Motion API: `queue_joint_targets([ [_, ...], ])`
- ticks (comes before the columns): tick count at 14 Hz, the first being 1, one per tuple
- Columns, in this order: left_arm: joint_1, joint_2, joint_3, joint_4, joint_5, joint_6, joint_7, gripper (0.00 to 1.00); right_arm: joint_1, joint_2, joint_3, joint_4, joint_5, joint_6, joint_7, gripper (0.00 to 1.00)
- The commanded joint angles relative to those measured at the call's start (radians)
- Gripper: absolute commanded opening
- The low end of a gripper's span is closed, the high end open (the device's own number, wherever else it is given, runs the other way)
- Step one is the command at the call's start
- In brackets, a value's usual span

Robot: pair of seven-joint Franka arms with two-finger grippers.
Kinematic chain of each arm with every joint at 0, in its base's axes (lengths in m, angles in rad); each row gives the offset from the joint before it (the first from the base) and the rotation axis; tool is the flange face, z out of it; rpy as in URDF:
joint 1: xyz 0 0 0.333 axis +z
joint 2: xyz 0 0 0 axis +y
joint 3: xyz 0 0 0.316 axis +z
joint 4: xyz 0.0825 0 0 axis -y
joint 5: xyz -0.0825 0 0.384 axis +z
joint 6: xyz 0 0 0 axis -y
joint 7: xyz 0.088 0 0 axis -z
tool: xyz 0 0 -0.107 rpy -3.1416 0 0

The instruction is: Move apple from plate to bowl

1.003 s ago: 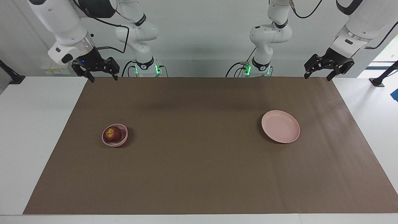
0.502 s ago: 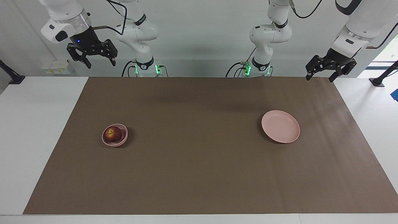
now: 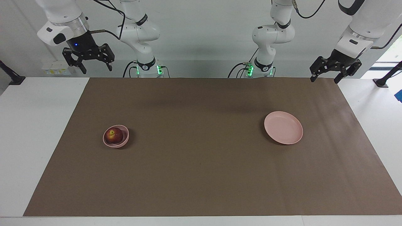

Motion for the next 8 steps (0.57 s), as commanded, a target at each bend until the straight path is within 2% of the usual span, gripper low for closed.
queue_joint_targets([
  [1, -0.009, -0.02, 0.002, -0.025, 0.021, 0.024, 0.0, 1.0, -0.008, -0.038, 0.007, -0.047, -0.011, 0.025, -0.012, 1.0],
  [8, -0.003, -0.021, 0.0, -0.028, 0.021, 0.023, 0.0, 1.0, -0.01, -0.038, 0.007, -0.053, 0.004, 0.013, 0.043, 1.0],
])
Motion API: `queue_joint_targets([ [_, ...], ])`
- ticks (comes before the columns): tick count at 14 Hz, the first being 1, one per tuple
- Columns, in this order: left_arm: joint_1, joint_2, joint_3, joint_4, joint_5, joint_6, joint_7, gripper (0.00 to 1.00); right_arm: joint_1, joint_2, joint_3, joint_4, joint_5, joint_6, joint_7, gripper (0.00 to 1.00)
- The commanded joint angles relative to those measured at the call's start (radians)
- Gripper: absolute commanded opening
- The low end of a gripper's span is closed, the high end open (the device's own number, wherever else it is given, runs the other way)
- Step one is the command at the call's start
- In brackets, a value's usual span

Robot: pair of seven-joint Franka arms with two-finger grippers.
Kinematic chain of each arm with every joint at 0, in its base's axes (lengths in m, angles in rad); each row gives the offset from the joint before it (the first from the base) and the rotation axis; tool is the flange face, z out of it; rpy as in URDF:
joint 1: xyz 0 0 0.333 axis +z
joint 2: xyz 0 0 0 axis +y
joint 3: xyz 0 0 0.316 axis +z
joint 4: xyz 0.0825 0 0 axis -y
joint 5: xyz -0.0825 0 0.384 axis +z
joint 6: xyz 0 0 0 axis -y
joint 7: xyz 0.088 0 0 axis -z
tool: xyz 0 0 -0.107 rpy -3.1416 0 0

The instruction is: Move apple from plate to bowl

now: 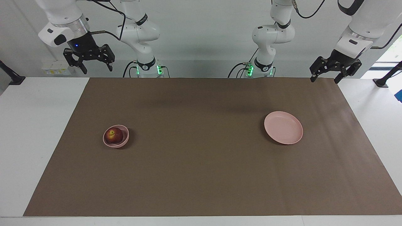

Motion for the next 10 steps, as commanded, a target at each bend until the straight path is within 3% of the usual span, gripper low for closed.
queue_joint_targets([
  [1, -0.005, -0.021, 0.002, -0.028, 0.019, 0.02, 0.002, 1.0, -0.01, -0.032, 0.007, -0.035, 0.004, 0.013, 0.021, 1.0],
  [10, -0.003, -0.021, 0.002, -0.026, 0.017, 0.011, 0.003, 1.0, -0.01, -0.032, 0.007, -0.037, 0.004, 0.008, 0.021, 1.0],
])
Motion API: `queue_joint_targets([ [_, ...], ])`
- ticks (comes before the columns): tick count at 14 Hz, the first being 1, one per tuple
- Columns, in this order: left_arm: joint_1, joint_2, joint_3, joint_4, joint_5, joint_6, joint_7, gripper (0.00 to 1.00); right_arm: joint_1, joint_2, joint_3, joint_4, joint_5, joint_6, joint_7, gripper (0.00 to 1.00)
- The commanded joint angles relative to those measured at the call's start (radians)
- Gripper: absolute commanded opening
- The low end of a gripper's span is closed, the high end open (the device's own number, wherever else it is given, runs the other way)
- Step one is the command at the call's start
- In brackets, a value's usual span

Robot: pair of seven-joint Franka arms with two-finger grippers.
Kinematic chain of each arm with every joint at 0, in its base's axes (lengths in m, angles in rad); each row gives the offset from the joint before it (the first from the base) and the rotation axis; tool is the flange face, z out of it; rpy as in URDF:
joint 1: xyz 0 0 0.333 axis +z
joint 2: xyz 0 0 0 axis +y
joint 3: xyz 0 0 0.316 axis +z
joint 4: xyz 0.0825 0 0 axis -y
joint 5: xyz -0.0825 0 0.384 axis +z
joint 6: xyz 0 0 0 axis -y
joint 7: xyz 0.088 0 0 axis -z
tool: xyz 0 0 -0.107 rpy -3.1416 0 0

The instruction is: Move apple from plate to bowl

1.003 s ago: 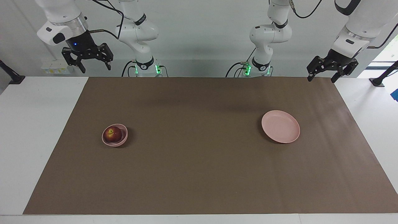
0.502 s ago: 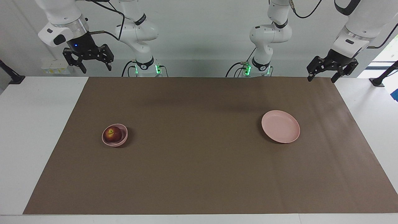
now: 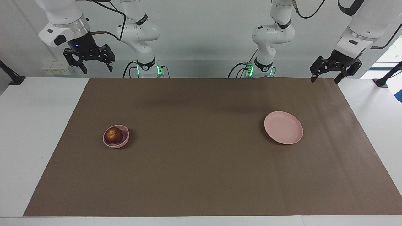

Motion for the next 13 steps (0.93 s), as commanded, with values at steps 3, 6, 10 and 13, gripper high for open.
queue_joint_targets([
  [3, -0.003, -0.021, 0.002, -0.027, 0.016, 0.011, 0.003, 1.0, -0.01, -0.031, 0.005, -0.036, 0.002, 0.01, 0.018, 1.0],
  [6, 0.0, -0.021, 0.002, -0.027, 0.016, 0.012, 0.005, 1.0, -0.01, -0.031, 0.005, -0.036, 0.002, 0.01, 0.018, 1.0],
  [10, -0.006, -0.021, 0.003, -0.026, 0.016, 0.012, 0.002, 1.0, -0.01, -0.031, 0.005, -0.036, 0.002, 0.01, 0.018, 1.0],
  [13, -0.01, -0.021, 0.002, -0.026, 0.016, 0.012, 0.002, 1.0, -0.01, -0.031, 0.005, -0.035, 0.002, 0.011, 0.02, 1.0],
])
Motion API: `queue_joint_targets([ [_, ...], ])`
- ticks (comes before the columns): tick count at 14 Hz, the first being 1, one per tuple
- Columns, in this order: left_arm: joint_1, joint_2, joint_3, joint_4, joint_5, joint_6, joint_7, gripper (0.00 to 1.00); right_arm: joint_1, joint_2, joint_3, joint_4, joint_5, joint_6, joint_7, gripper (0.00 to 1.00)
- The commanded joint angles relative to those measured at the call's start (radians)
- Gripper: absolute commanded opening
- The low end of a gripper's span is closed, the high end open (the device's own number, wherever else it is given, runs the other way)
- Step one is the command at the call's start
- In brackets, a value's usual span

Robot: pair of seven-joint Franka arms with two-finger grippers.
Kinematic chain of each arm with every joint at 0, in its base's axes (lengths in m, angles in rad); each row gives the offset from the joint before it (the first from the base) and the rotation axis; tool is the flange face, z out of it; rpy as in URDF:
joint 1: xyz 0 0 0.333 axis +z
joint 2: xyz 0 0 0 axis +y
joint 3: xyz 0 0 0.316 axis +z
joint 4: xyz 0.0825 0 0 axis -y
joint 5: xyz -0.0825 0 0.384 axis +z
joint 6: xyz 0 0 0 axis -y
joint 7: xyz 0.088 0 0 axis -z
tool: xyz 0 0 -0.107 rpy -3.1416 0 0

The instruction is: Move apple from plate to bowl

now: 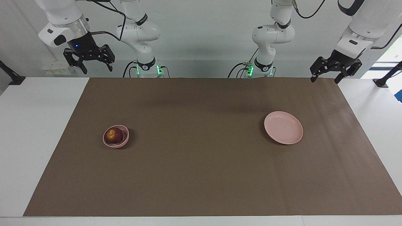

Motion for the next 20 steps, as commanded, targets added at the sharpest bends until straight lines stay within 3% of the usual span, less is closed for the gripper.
queue_joint_targets([
  [1, -0.008, -0.021, 0.004, -0.025, 0.016, 0.015, 0.002, 1.0, -0.008, -0.031, 0.008, -0.036, 0.002, 0.012, 0.018, 1.0],
  [20, 0.004, -0.021, 0.008, -0.014, 0.008, -0.044, 0.008, 1.0, -0.01, -0.02, 0.004, -0.036, -0.019, 0.028, 0.018, 1.0],
])
